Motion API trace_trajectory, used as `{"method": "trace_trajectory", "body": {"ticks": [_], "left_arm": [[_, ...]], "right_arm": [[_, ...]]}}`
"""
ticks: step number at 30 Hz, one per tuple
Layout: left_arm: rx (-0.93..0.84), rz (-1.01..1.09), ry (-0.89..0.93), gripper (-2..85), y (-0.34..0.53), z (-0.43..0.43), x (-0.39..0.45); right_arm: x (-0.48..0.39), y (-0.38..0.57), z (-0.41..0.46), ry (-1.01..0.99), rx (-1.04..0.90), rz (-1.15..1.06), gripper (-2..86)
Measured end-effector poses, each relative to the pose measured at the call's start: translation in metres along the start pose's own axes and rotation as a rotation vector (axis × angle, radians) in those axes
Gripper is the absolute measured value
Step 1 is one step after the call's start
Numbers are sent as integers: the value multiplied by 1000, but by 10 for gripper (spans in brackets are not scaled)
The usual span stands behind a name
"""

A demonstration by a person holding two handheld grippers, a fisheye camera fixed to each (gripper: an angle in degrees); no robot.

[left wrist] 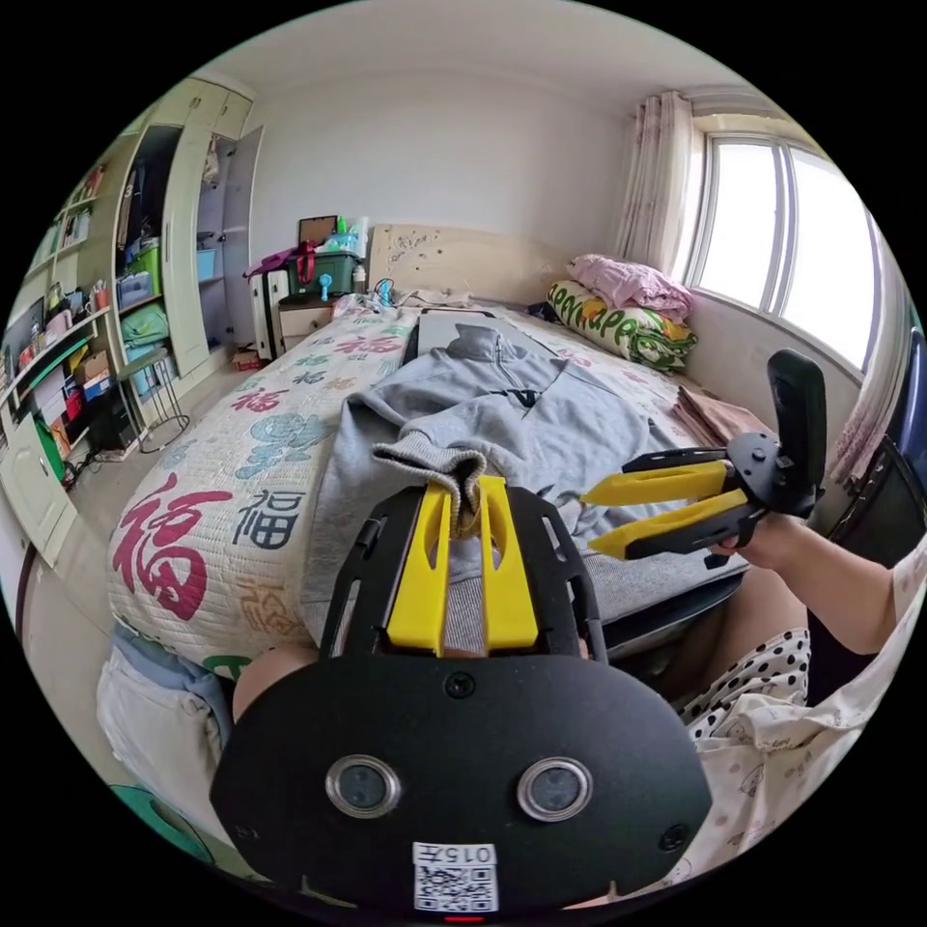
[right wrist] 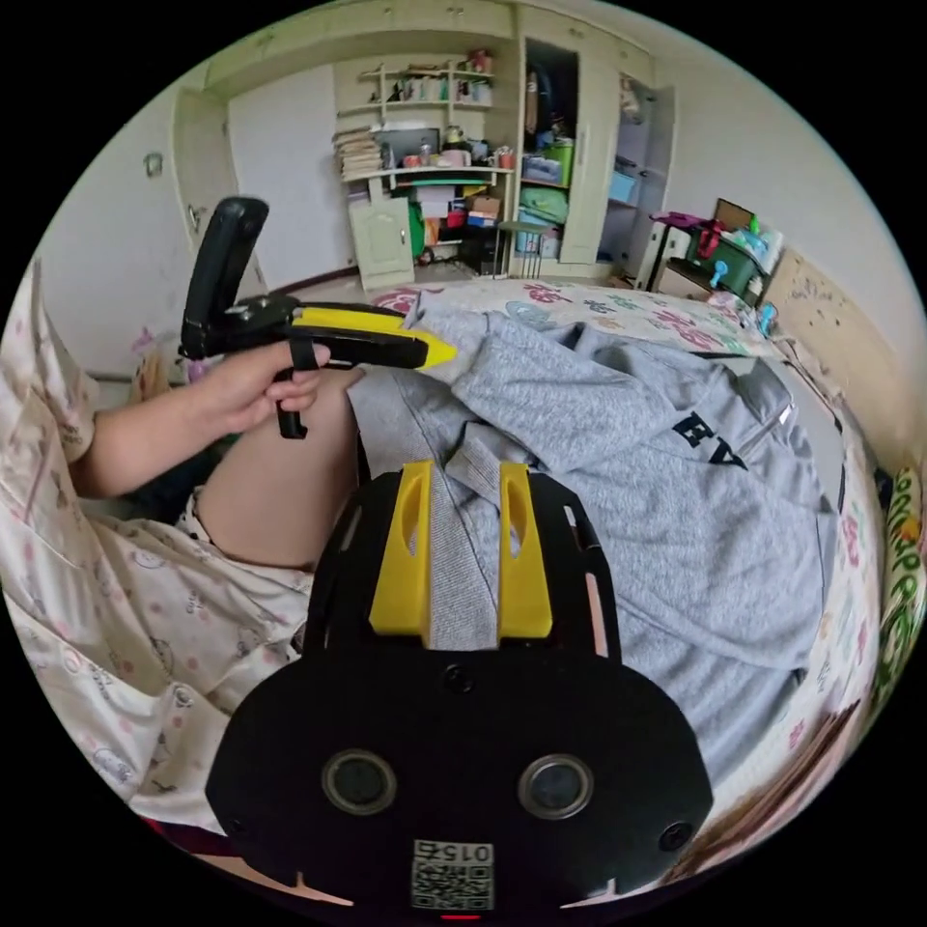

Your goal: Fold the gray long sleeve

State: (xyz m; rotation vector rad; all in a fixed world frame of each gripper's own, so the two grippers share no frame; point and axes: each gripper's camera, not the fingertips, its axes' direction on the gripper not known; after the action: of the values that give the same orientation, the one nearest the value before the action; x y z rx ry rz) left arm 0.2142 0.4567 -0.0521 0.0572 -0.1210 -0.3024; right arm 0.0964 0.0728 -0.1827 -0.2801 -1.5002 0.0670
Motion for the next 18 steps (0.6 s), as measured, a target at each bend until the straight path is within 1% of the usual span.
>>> {"method": "trace_trajectory", "body": {"ticks": [4,6,7,10,13,14,18], "left_arm": [[-11,12,16,50,3,12,4],[-20,14,18,50,3,18,4],[-28,14,26,50,1,22,2],[-43,16,46,51,-3,32,-3],[-54,25,61,51,-10,42,-6],[-57,27,64,51,-11,44,-7],[-83,38,73,51,-16,60,-8]], "right_arm": [[-6,-8,41,25,-129,-48,112],[-1,-9,49,16,-170,-37,89],[4,-10,51,-21,-187,-28,74],[12,-6,51,-97,-179,-25,58],[4,-1,56,-111,-160,-38,79],[1,-1,58,-107,-160,-44,84],[-25,-3,64,41,-181,-159,96]]}}
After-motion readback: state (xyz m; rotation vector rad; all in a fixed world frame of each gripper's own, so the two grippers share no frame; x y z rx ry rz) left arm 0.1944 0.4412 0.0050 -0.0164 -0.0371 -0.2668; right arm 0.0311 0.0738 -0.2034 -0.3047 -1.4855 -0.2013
